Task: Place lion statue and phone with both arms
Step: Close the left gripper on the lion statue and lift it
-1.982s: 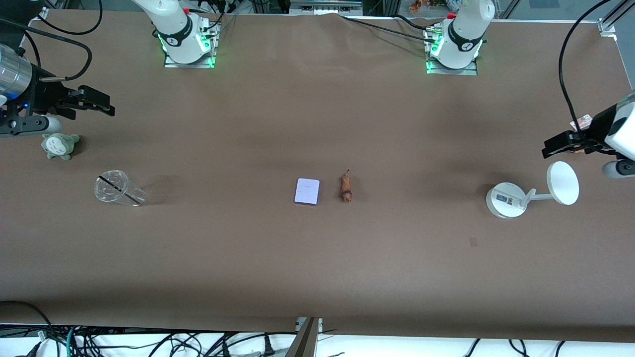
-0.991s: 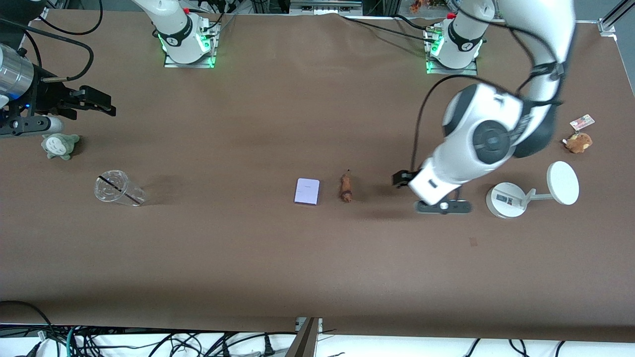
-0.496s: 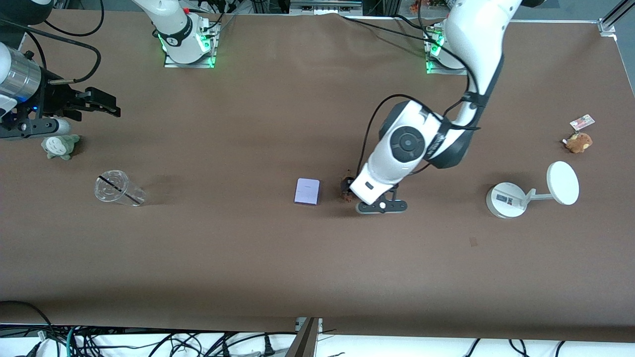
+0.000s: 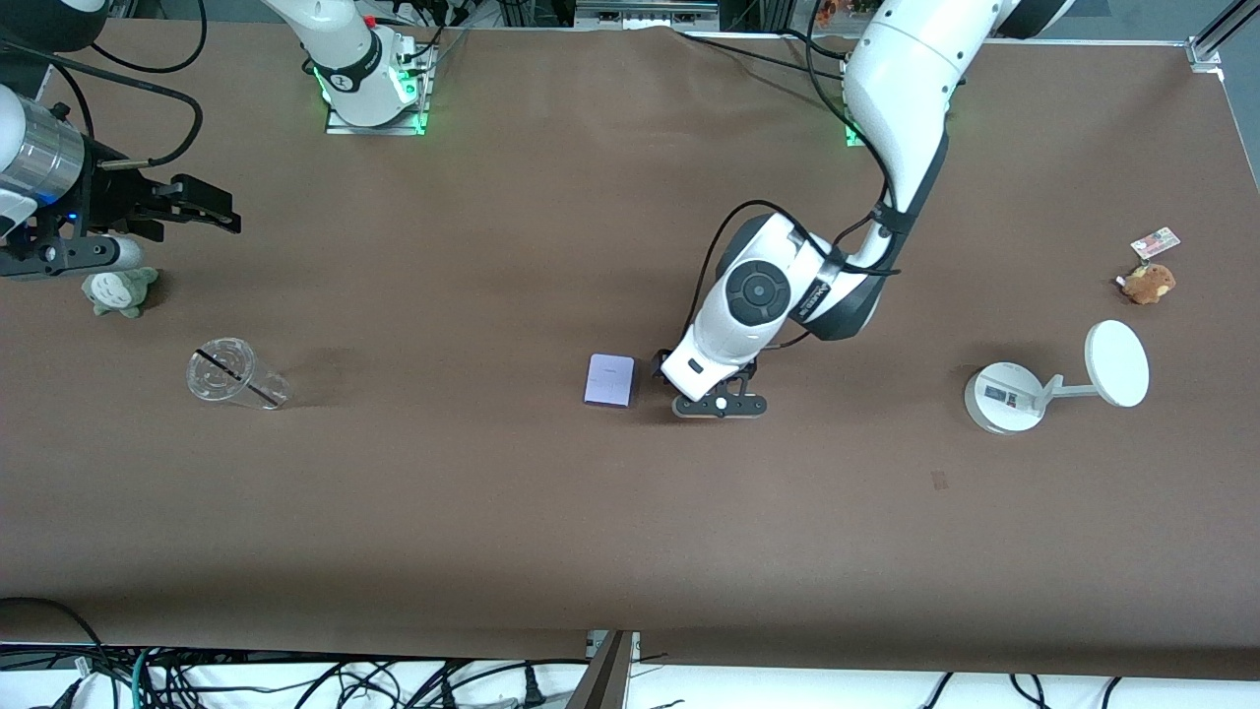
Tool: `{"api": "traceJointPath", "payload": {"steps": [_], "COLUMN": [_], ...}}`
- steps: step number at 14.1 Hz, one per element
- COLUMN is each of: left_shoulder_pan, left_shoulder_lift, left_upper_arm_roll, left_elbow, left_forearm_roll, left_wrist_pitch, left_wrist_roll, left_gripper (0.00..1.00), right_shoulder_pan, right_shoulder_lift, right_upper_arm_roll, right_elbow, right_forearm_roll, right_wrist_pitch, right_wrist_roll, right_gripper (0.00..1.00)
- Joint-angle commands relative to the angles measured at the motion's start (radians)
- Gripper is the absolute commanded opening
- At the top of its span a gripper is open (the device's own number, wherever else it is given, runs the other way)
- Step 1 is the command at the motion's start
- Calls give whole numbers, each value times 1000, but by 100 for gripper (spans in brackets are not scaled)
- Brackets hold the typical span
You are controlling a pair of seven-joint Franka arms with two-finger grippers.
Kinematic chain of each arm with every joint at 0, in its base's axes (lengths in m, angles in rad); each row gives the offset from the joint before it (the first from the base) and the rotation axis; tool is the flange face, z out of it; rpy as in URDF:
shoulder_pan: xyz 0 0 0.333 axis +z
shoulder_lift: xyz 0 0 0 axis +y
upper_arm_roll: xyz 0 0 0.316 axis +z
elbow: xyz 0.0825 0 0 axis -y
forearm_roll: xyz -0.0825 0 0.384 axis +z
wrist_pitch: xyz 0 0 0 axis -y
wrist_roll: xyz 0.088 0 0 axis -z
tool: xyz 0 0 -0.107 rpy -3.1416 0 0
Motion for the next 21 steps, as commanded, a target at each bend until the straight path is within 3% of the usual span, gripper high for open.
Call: {"api": "traceJointPath", "payload": {"steps": [1,5,6,9,10,14,21], "left_shoulder_pan": [-21,-38,-38,-35,-30,22,269], "left_shoulder_lift": [15,41,42,39,33,-37,-169], "left_upper_arm_roll": [15,16,16,18,18,24,15], "left_elbow": [-26,-28,-28,-28,-28,-14,-15], "left_forearm_roll": [40,61,81,83,83,83,67], "left_wrist_pitch": [50,69,69,59,52,-36,-197], "left_wrist_roll": [-30,-34,-35,-47,-46,6,297], "left_gripper": [100,100,70,7,0,0,0], "right_shoulder_pan": [6,6,6,6,6,6,61], "right_shoulder_lift": [-1,-1,-1,-1,-1,-1,6], "right_upper_arm_roll": [4,4,4,4,4,4,4], "right_elbow": [3,3,3,3,3,5,5], "right_forearm_roll": [-13,-14,-17,-17,-17,-17,-17], "right_wrist_pitch": [-6,-6,-6,-6,-6,-6,6], "right_wrist_roll": [6,6,6,6,6,6,52], "right_gripper": [100,100,100,100,100,100,100]}}
